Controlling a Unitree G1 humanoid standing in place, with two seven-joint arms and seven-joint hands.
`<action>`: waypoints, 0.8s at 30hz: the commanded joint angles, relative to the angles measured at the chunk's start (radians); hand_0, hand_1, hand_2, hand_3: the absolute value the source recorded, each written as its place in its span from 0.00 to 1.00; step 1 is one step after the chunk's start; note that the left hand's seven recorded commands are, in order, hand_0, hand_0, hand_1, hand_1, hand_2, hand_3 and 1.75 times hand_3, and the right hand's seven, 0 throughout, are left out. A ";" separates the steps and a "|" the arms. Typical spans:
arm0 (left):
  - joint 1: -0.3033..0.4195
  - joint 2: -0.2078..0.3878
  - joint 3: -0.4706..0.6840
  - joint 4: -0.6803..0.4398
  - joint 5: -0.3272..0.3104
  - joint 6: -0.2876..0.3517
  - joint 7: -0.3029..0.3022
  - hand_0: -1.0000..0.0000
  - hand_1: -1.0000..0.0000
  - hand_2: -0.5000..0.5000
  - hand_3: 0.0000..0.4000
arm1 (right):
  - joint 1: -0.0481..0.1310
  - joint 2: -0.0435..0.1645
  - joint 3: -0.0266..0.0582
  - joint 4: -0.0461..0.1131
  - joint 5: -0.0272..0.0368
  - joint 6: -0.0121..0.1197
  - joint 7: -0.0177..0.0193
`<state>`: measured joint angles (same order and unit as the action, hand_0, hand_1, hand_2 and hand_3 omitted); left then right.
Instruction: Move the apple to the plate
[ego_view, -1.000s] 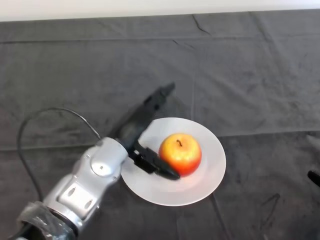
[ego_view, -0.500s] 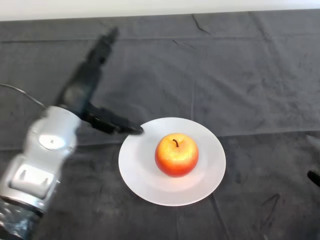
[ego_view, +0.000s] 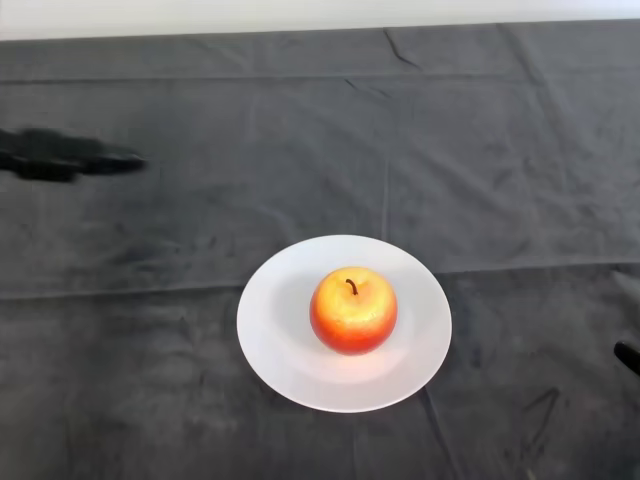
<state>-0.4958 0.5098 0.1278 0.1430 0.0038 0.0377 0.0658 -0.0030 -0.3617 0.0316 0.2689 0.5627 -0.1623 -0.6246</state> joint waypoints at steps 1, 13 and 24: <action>0.020 0.065 0.060 -0.081 -0.013 -0.001 0.017 1.00 1.00 0.50 0.00 | 0.011 0.035 -0.0072 0.054 0.0243 0.049 0.0092; 0.096 0.133 0.314 -0.165 -0.034 0.015 0.078 1.00 1.00 0.50 0.00 | 0.011 0.034 -0.0056 0.054 0.0257 0.049 0.0082; 0.157 0.188 0.519 -0.136 -0.055 -0.039 0.094 1.00 1.00 0.50 0.00 | 0.011 0.032 -0.0021 0.055 0.0290 0.047 0.0060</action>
<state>-0.3600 0.6326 0.6440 0.0362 -0.0411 0.0185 0.1542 -0.0030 -0.3601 0.0322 0.2753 0.5652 -0.1425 -0.6260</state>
